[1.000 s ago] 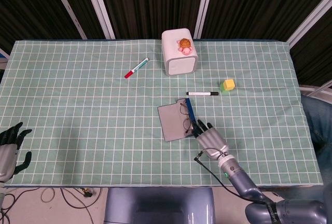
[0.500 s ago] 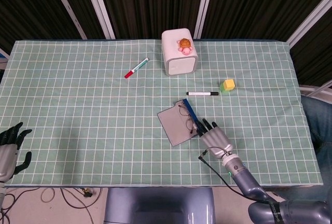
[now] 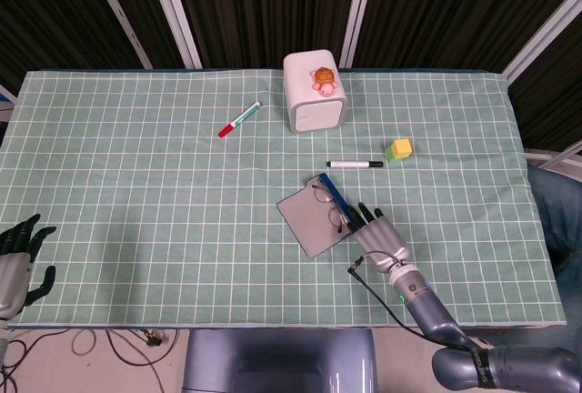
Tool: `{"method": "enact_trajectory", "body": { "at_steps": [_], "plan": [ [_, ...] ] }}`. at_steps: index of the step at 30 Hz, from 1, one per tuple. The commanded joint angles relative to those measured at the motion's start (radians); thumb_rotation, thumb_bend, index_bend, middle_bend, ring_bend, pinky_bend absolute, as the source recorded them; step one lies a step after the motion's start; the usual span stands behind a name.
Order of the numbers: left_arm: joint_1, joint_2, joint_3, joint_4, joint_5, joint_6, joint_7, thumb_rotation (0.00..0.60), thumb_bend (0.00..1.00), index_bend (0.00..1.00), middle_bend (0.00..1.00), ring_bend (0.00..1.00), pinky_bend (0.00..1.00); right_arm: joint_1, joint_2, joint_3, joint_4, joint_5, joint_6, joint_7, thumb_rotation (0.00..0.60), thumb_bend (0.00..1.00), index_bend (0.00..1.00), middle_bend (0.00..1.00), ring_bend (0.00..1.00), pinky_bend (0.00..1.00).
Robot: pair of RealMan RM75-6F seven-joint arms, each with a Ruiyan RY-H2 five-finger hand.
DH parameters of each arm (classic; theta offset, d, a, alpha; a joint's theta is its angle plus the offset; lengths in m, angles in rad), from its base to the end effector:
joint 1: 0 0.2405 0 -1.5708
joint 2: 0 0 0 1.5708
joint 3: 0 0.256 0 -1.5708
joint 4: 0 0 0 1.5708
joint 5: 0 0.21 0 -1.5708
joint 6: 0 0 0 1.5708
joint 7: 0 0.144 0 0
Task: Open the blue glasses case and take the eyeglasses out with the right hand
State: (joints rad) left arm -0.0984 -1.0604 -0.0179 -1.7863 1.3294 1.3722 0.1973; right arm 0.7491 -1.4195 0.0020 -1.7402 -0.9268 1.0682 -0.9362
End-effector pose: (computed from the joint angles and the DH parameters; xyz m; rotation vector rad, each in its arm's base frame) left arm -0.3083 0.1725 0.1494 -1.3876 -1.0219 -0.6808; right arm -0.1680 -0.2948 -0.0014 2.0402 -0.5629 0.4633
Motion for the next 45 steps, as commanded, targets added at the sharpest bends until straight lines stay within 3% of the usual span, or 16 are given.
{"method": "enact_trajectory", "body": {
  "at_steps": [1,18,45],
  "plan": [
    [0.000,0.001,0.000,0.000,0.000,0.000,-0.001,0.600,0.47,0.17,0.00,0.00,0.09,0.007,0.002,0.004,0.004,0.016,-0.004,-0.008,0.600,0.18,0.25,0.00,0.04,0.24],
    [0.000,0.001,0.000,-0.001,-0.001,0.000,0.001,0.600,0.47,0.17,0.00,0.00,0.09,0.035,0.023,0.020,0.025,0.117,0.000,-0.032,0.600,0.18,0.26,0.00,0.04,0.24],
    [0.001,0.000,0.001,0.005,0.011,0.005,0.000,0.600,0.47,0.17,0.00,0.00,0.09,0.073,-0.027,0.044,0.139,0.194,0.011,-0.049,0.600,0.19,0.26,0.00,0.04,0.24]
  ]
}}
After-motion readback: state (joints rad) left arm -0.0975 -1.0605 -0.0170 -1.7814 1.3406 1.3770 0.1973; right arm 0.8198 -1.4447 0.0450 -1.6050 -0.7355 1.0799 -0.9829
